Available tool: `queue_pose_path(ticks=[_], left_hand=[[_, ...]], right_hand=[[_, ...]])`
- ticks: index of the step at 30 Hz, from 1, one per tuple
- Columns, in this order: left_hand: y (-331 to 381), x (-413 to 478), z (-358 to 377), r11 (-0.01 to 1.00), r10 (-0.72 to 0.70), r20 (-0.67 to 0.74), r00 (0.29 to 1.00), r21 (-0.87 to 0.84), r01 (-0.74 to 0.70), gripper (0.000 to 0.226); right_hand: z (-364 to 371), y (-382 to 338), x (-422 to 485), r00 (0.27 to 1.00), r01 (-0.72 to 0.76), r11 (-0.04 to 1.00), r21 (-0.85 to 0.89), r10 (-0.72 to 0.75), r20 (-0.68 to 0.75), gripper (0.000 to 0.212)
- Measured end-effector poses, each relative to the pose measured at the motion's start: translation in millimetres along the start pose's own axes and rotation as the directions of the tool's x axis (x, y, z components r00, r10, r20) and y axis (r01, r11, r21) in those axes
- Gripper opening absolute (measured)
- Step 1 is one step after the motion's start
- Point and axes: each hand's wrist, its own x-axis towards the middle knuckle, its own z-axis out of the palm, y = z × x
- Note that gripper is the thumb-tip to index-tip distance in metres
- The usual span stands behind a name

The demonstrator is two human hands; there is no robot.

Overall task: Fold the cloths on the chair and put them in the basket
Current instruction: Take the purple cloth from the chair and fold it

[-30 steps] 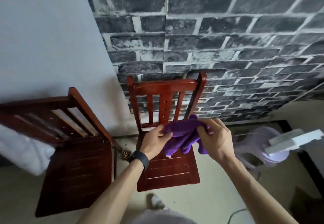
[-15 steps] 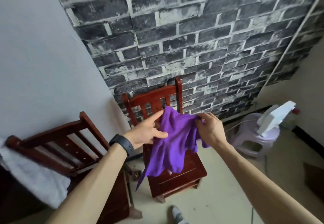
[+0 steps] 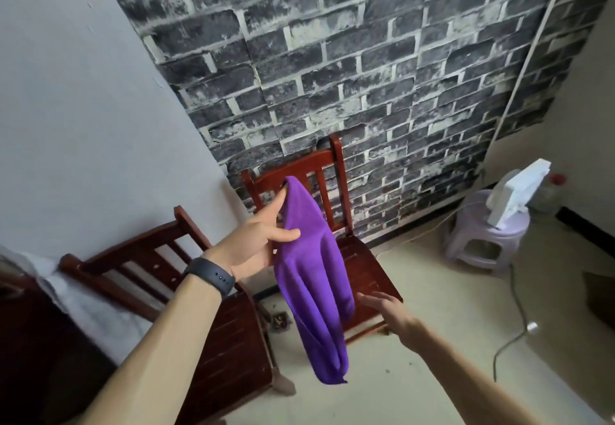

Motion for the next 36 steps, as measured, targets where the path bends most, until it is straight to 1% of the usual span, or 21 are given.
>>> queue_pose_path(ticks=[1,3,4,7,10,12,14,16,20,23,24,25,26,27,28,29,30,32,34,35,36], left_hand=[[-0.1,-8.4,-4.2,1.000,0.006,0.002,1.000,-0.004,-0.006,0.089],[-1.0,-24.9,-13.4,1.000,0.016,0.006,1.000,-0.005,-0.016,0.090],[-3.2,-32.2,-19.9,1.000,0.016,-0.001,1.000,-0.011,-0.016,0.089],[-10.4,-58.1,-40.6,1.000,0.007,-0.075,0.997,0.006,-0.006,0.091],[-22.9,-86.0,-66.5,1.000,-0.013,-0.183,0.983,0.010,0.015,0.094],[-33.4,-103.5,-85.5,0.998,-0.036,-0.213,0.976,0.044,0.047,0.102],[-43.2,-118.8,-102.1,0.989,-0.061,-0.249,0.967,0.116,0.092,0.110],[-54.3,-131.5,-117.4,0.973,-0.073,-0.307,0.949,0.186,0.135,0.111],[-74.8,-153.0,-145.8,0.912,-0.050,-0.437,0.898,0.347,0.219,0.105],[-88.8,-162.8,-164.1,0.887,-0.030,-0.498,0.866,0.386,0.253,0.102],[-93.5,-164.7,-168.8,0.880,-0.028,-0.525,0.851,0.390,0.270,0.100],[-97.7,-166.5,-173.3,0.869,-0.030,-0.554,0.832,0.396,0.296,0.096],[-101.3,-168.6,-177.4,0.852,-0.036,-0.586,0.809,0.405,0.332,0.091],[-104.8,-171.0,-181.4,0.827,-0.035,-0.613,0.789,0.426,0.368,0.083],[-108.3,-173.9,-185.6,0.800,-0.032,-0.632,0.774,0.449,0.399,0.074],[-111.9,-176.9,-190.0,0.782,-0.023,-0.639,0.769,0.467,0.412,0.062],[-115.5,-179.9,-195.0,0.774,-0.008,-0.635,0.772,0.484,0.407,0.048],[-121.1,-187.4,-203.1,0.758,0.021,-0.606,0.795,0.529,0.382,0.025],[-129.5,-194.1,-214.2,0.738,0.036,-0.593,0.804,0.559,0.379,0.026],[-133.1,-197.6,-219.4,0.735,0.040,-0.605,0.795,0.557,0.387,0.027],[-136.2,-201.4,-223.5,0.741,0.044,-0.620,0.783,0.546,0.391,0.028]], right_hand=[[9.0,-1.4,0.5,0.998,0.005,0.999,0.041,-0.007,0.066,0.035],[29.6,-4.4,0.6,0.988,0.023,0.996,0.089,-0.036,0.148,0.023],[40.2,-4.6,3.3,0.989,0.042,0.995,0.086,-0.053,0.139,0.018],[65.2,-11.3,4.5,0.997,0.077,0.997,0.018,-0.077,0.017,0.016],[77.5,-15.8,4.6,0.996,0.091,0.995,0.043,-0.089,-0.030,0.012],[79.8,-14.7,6.4,0.985,0.148,0.989,0.004,-0.147,-0.086,0.007],[80.4,-15.6,10.0,0.949,0.245,0.956,-0.164,-0.271,-0.159,0.007],[80.2,-20.5,11.5,0.925,0.252,0.881,-0.400,-0.341,-0.169,0.005],[90.9,-38.9,8.0,0.930,0.150,0.693,-0.705,-0.340,-0.136,0.026],[106.8,-47.9,5.2,0.945,0.119,0.552,-0.825,-0.318,-0.077,0.029],[112.5,-51.1,4.0,0.955,0.116,0.534,-0.837,-0.292,-0.054,0.029],[118.9,-55.6,2.2,0.956,0.122,0.569,-0.813,-0.288,-0.058,0.027],[125.0,-59.7,0.2,0.945,0.161,0.631,-0.759,-0.319,-0.065,0.023],[130.4,-61.5,0.8,0.946,0.209,0.720,-0.662,-0.320,-0.050,0.020],[135.9,-60.1,1.8,0.952,0.232,0.760,-0.607,-0.306,-0.020,0.025],[140.8,-56.7,1.5,0.978,0.146,0.838,-0.526,-0.204,-0.053,0.038],[145.3,-50.4,2.7,0.991,0.051,0.872,-0.488,-0.106,-0.086,0.044],[151.4,-38.7,-0.9,0.997,-0.055,0.925,-0.376,0.029,-0.074,0.036],[156.0,-35.8,-3.3,0.993,-0.030,0.978,-0.206,0.005,-0.121,0.015],[157.4,-37.1,-3.9,0.985,0.023,0.988,-0.152,-0.049,-0.167,0.008],[158.7,-41.3,-6.9,0.972,0.078,0.989,-0.126,-0.104,-0.212,0.010]])
